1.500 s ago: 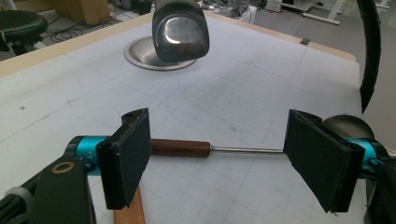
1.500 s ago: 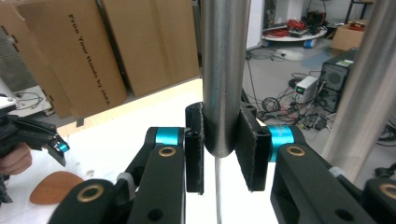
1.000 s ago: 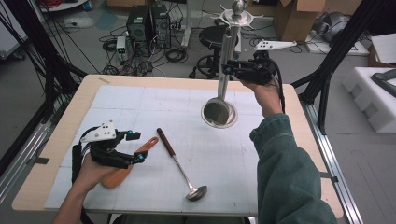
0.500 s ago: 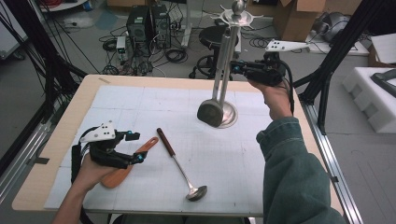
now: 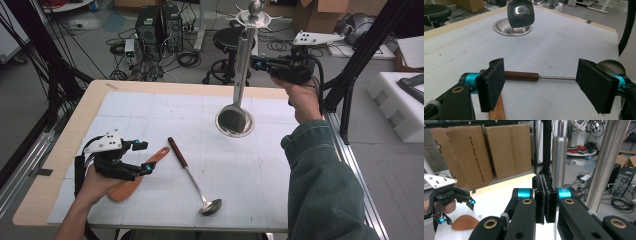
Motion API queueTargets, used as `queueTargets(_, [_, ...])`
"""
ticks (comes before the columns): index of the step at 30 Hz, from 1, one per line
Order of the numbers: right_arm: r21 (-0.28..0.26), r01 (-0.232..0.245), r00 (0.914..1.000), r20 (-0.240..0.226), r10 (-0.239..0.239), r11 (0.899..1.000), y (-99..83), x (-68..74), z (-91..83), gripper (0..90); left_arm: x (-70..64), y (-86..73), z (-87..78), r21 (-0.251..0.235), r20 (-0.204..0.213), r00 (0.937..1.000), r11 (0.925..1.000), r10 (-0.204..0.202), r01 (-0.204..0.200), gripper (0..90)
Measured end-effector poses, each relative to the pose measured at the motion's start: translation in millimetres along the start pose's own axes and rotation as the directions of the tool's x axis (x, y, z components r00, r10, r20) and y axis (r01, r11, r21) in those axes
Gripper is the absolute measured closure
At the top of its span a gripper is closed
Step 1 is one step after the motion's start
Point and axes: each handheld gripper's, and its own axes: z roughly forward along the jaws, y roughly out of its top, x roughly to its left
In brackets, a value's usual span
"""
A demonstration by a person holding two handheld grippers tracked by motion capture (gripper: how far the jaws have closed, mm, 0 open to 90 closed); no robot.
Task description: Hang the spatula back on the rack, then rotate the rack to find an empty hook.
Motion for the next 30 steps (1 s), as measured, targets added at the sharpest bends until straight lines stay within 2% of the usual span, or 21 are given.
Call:
queueTargets(11, [-0.012,0.022,0.9997,-0.004,-0.022,1.000,19.7,3.5,-0.7,90.0,-1.2,-0.9,-1.3,0.005,-0.005,1.0000,1.0000,0.007,-0.007,22.9])
queueTargets(20, [-0.033,0.029,0.9990,0.035,-0.028,0.999,41.6,3.1,5.4,90.0,-0.4,-0.9,-2.8,0.001,-0.006,0.9999,0.9999,0.012,-0.012,22.9])
queueTargets(30, [-0.046,0.007,0.9972,0.074,-0.004,0.999,42.3,-1.2,13.5,90.0,1.2,-1.7,-3.1,-0.002,-0.001,1.0000,1.0000,0.006,-0.006,22.9])
